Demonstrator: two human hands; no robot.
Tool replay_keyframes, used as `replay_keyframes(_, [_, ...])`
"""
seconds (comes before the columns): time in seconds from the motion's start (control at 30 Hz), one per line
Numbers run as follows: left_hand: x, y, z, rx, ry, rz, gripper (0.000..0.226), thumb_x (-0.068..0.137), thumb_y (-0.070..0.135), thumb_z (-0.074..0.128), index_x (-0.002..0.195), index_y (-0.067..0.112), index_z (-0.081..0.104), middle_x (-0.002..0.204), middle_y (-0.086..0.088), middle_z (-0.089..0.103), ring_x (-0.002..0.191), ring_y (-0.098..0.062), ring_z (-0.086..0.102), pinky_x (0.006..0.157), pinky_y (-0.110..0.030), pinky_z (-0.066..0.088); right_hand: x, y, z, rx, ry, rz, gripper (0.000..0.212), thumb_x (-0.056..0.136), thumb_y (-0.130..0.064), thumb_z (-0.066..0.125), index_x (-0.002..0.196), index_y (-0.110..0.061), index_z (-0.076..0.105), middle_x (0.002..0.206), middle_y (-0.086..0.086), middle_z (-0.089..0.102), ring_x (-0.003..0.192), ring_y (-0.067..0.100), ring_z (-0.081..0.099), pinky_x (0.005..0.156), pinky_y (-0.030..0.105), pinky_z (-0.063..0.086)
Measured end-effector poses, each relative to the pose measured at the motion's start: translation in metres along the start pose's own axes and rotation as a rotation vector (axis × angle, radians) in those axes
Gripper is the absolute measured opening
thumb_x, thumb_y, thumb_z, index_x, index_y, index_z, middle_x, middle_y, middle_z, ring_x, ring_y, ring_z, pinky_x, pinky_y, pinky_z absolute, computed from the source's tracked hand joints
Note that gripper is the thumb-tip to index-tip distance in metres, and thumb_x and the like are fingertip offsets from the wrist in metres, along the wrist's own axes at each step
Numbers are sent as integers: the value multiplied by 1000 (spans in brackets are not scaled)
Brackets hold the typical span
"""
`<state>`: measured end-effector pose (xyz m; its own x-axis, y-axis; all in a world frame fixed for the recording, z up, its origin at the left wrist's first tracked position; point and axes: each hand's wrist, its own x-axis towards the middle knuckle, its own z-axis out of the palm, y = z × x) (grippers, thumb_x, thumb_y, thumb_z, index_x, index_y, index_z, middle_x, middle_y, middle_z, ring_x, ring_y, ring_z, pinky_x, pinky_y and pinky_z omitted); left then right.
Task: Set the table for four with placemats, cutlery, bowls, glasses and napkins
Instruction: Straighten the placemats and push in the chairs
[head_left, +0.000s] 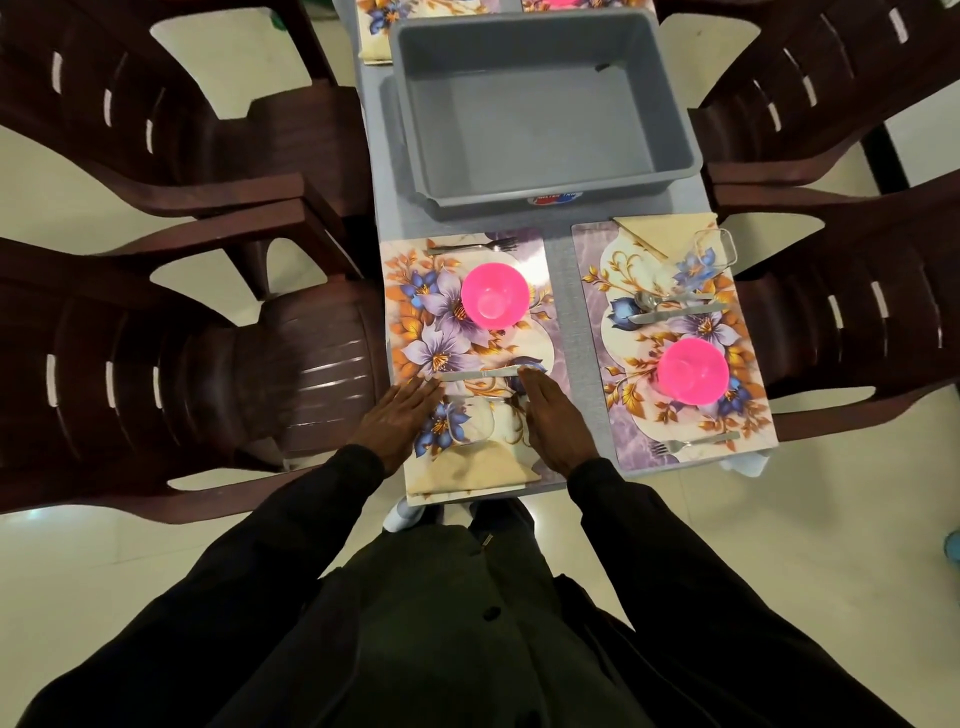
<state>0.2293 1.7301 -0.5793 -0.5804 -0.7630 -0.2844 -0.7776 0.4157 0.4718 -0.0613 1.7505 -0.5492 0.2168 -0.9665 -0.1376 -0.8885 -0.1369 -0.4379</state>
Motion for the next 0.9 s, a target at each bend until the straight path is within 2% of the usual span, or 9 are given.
replay_keyframes(0.13, [3, -3, 1, 34, -1, 6, 89, 92, 25, 75, 162, 12, 21, 169, -10, 16, 156, -27, 2, 127, -45, 9, 5, -2, -1, -20, -19, -17, 60, 89, -1, 70, 144, 5, 45, 143, 27, 53, 133, 41, 52, 110, 50, 47])
replay_keyframes(0.33, [1, 1, 4, 18, 8, -4, 80, 99, 24, 65, 162, 14, 17, 170, -9, 12, 157, -27, 3, 127, -43, 7, 1, 0, -2, -27, 25, -30, 64, 84, 3, 75, 143, 1, 49, 143, 24, 55, 132, 38, 55, 108, 45, 46])
replay_keyframes(0.47, [-7, 6, 10, -48, 65, -18, 73, 101, 18, 61, 162, 16, 20, 169, -5, 15, 155, -20, 4, 122, -32, -1, -12, 12, 7, -24, 32, -48, 65, 80, 3, 78, 140, -5, 54, 138, 18, 60, 127, 32, 58, 103, 43, 54])
replay_keyframes(0.53, [-10, 8, 12, -64, 74, -21, 73, 101, 15, 61, 162, 18, 21, 169, -4, 15, 156, -19, 6, 120, -29, -4, -15, 17, 11, -31, 0, -23, 72, 73, 0, 86, 138, -7, 56, 137, 15, 60, 127, 30, 57, 100, 40, 53])
replay_keyframes(0.63, [-12, 7, 15, -68, 73, -23, 74, 101, 14, 61, 162, 20, 20, 169, -3, 14, 154, -15, 2, 120, -29, -5, -10, 20, 14, -64, -154, -5, 97, 53, -20, 100, 139, -13, 55, 142, 9, 55, 133, 26, 50, 100, 36, 51])
replay_keyframes(0.67, [-13, 6, 16, -68, 71, -23, 73, 102, 14, 60, 162, 20, 20, 169, -3, 15, 152, -13, 0, 121, -29, -5, -8, 21, 16, -78, -163, -2, 96, 55, -23, 99, 140, -14, 54, 143, 8, 55, 134, 25, 48, 100, 35, 52])
replay_keyframes(0.77, [-14, 4, 15, -61, 79, -19, 72, 102, 13, 59, 162, 20, 20, 169, -4, 17, 151, -14, -2, 121, -32, -3, 2, 20, 22, -56, -50, -5, 61, 81, -16, 84, 136, -13, 58, 138, 10, 59, 130, 25, 53, 97, 36, 56])
replay_keyframes(0.83, [-15, 4, 13, -58, 98, -12, 71, 102, 11, 60, 161, 19, 22, 168, -5, 19, 151, -16, 0, 122, -34, -1, 8, 17, 22, -43, -1, -34, 49, 87, -15, 78, 132, -11, 61, 133, 11, 62, 128, 27, 55, 95, 36, 55])
replay_keyframes(0.9, [-16, 4, 12, -43, 117, -2, 71, 101, 11, 61, 160, 16, 23, 167, -7, 21, 152, -19, 3, 124, -37, 2, 12, 15, 21, -63, 25, -55, 45, 86, -15, 79, 128, -10, 63, 130, 12, 64, 126, 28, 56, 91, 36, 56])
